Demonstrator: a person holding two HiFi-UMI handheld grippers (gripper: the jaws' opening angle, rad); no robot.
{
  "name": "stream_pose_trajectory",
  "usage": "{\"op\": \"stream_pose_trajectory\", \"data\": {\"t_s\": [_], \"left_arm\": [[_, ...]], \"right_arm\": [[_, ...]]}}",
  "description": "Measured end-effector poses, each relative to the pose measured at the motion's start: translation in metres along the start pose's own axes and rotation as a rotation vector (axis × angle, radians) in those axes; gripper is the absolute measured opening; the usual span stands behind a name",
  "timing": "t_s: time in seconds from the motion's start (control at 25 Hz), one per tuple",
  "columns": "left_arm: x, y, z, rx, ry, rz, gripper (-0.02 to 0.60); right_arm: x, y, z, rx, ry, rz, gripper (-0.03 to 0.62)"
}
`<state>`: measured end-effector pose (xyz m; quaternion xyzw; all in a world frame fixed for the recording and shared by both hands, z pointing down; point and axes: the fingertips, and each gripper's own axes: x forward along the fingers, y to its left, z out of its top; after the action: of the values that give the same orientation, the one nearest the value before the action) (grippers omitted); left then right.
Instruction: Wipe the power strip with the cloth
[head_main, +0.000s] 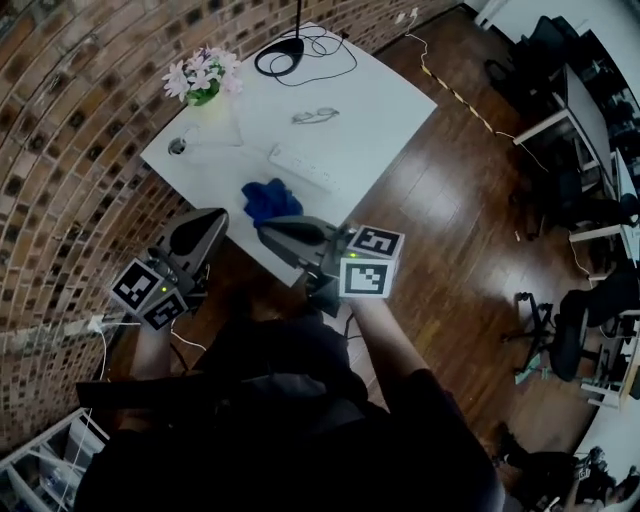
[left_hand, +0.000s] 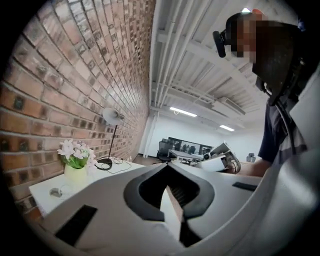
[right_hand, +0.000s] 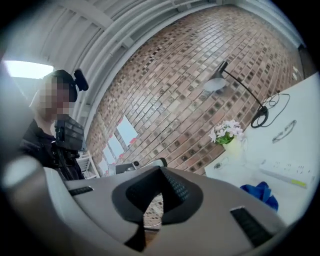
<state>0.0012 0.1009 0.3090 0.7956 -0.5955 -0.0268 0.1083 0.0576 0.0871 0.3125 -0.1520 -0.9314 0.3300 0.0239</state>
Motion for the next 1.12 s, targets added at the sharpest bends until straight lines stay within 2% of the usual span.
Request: {"op": "stream_pose_trajectory", "data": {"t_s": [0.16,0.28,0.52,0.64,0.76,0.88,1.04,1.12], "left_arm": [[0.000,0.013,0.000,-0.040,-0.001,-0.171,-0.003],[-0.004,0.014,-0.005,-0.034,0.022,-0.281,-0.005],[-0.021,0.025,-0.005,-0.072,0.019,-0.368,-0.006],[-0.029,0.020,-0.001,-0.057,0.041,-0.419,-0.008],[-0.034,0.030,-0.004,-0.074,0.051,-0.412,-0.009],[-0.033,0.040,-0.012,-0.063,0.069,-0.395,-0.009],[-0.024,0.050,-0.022,0.033,0.119,-0.356,-0.008],[-0.017,0.057,-0.025,0.077,0.116,-0.335,-0.005]], "right_arm": [[0.034,0.001,-0.007,-0.012,-0.014,-0.102,-0.017],[0.056,0.004,-0.012,-0.035,-0.017,-0.168,-0.017],[0.083,0.010,-0.017,-0.071,-0.020,-0.264,-0.015],[0.092,0.012,-0.020,-0.086,-0.011,-0.300,-0.011],[0.098,0.011,-0.023,-0.060,-0.027,-0.310,-0.005],[0.102,0.006,-0.026,-0.019,-0.025,-0.300,0.031],[0.104,-0.011,-0.031,-0.007,-0.024,-0.311,0.029],[0.097,-0.034,-0.029,-0.028,-0.035,-0.398,0.029]]}}
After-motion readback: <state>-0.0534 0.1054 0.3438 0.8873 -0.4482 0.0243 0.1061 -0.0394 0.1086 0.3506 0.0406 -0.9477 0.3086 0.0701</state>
